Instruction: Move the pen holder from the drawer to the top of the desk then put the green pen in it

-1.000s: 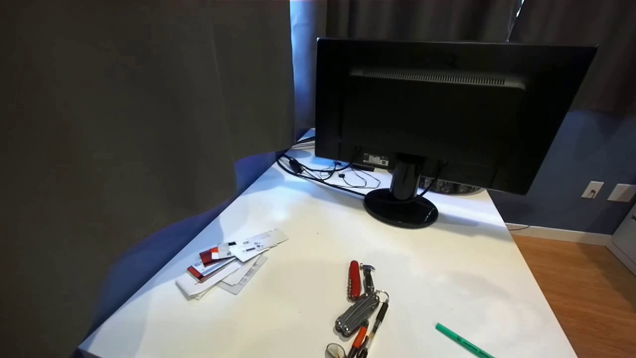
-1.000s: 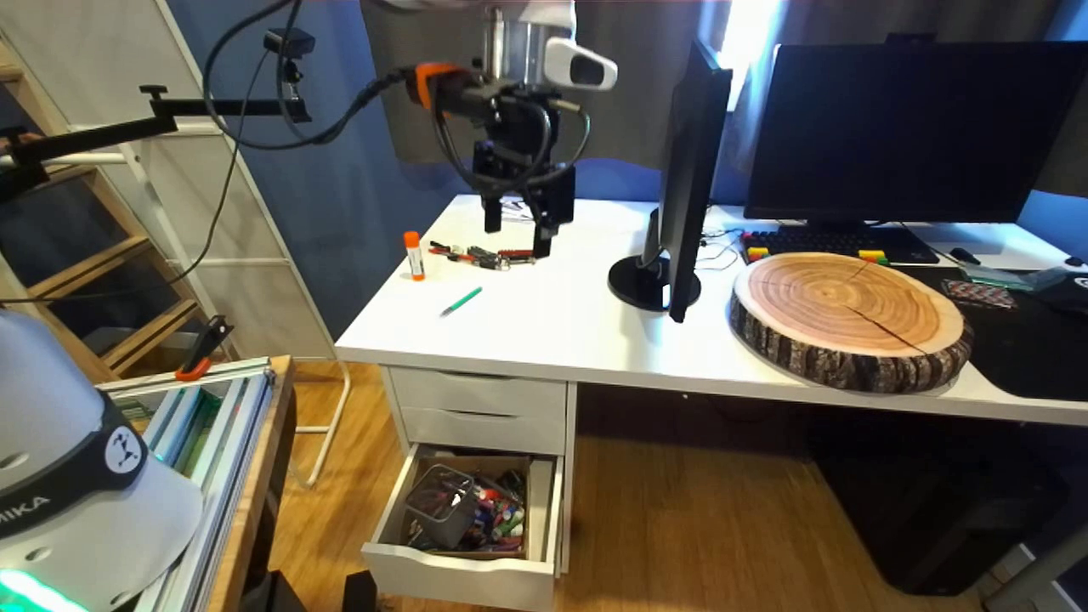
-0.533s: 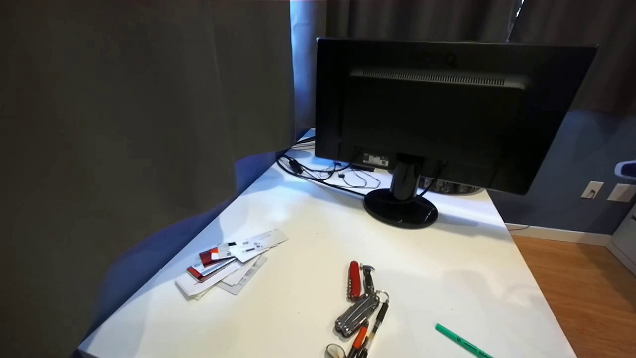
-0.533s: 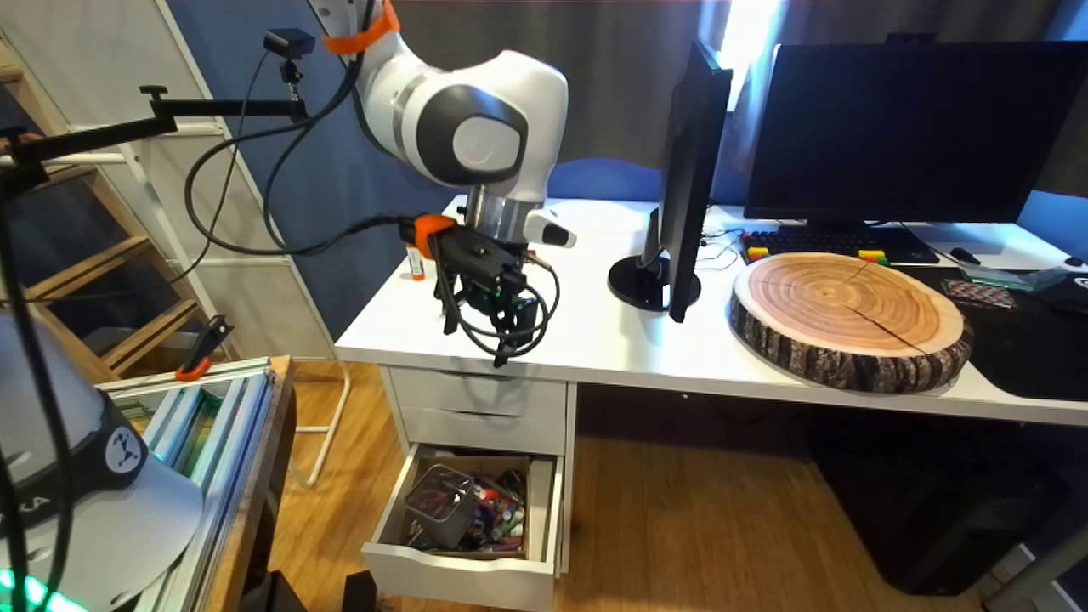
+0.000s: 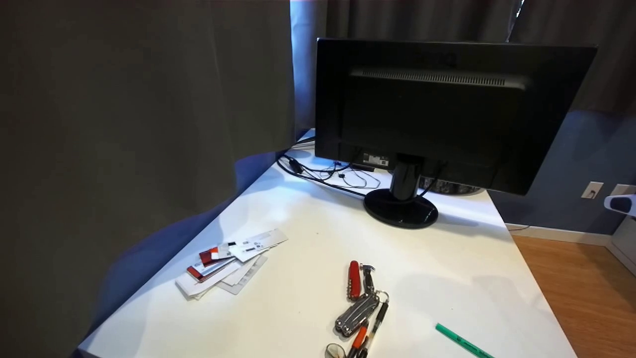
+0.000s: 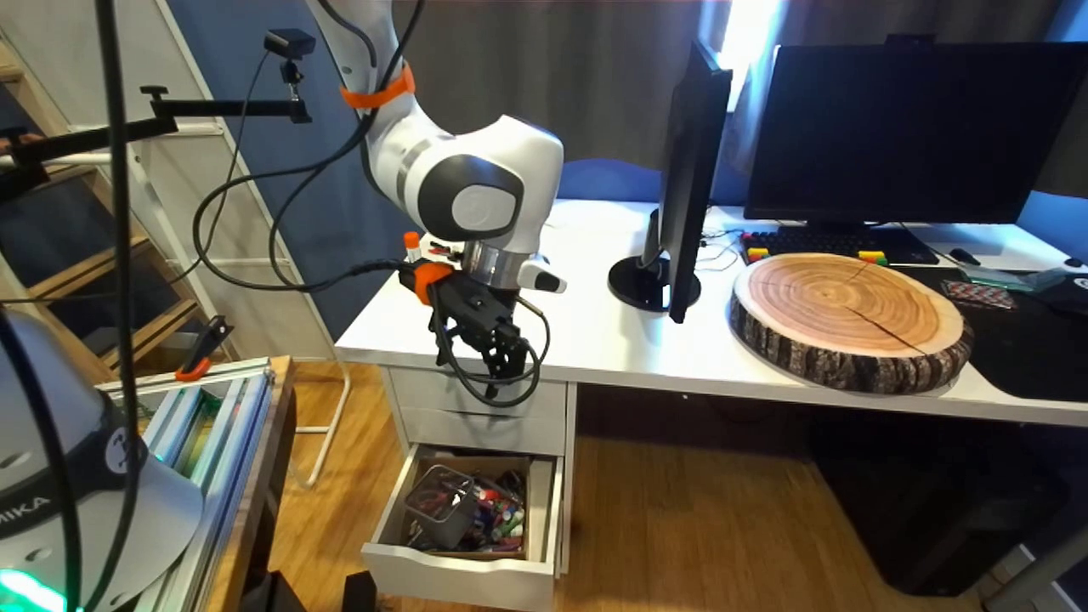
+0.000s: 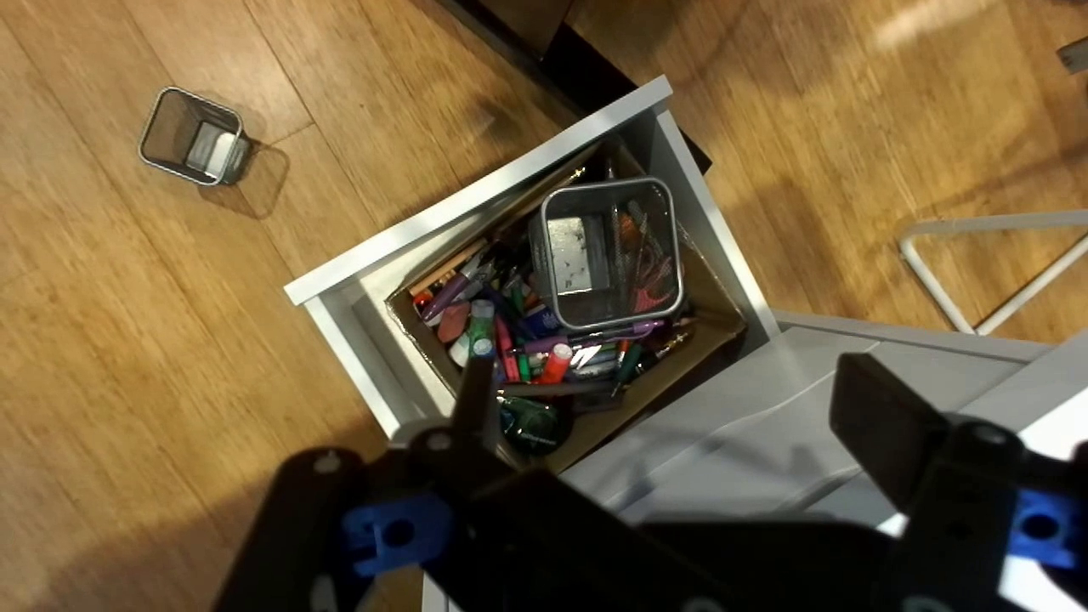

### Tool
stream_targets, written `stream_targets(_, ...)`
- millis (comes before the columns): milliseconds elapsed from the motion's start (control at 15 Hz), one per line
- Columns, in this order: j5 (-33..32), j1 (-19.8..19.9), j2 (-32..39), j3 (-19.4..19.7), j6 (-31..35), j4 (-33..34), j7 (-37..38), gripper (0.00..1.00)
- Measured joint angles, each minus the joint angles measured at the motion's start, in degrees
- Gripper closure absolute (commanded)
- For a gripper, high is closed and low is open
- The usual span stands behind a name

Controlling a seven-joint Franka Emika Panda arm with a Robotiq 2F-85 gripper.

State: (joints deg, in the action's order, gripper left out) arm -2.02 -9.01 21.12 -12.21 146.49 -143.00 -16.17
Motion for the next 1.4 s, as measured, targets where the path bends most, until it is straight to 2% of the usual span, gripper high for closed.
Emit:
stream_targets(467,-0.1,0.3,2.5,0.0,0.6,0.1,-1.7,0.0)
stream_targets(1000,-5.7,1.1,20.9,0.7,16.4,2.3,-4.2,0.0)
stream_targets(1200,-7.3,1.4,27.1,0.9,19.8,5.4,-4.3,0.0)
stream_targets(1400,-8.4,1.4,31.5,1.0,20.4,9.1,-4.3,0.0)
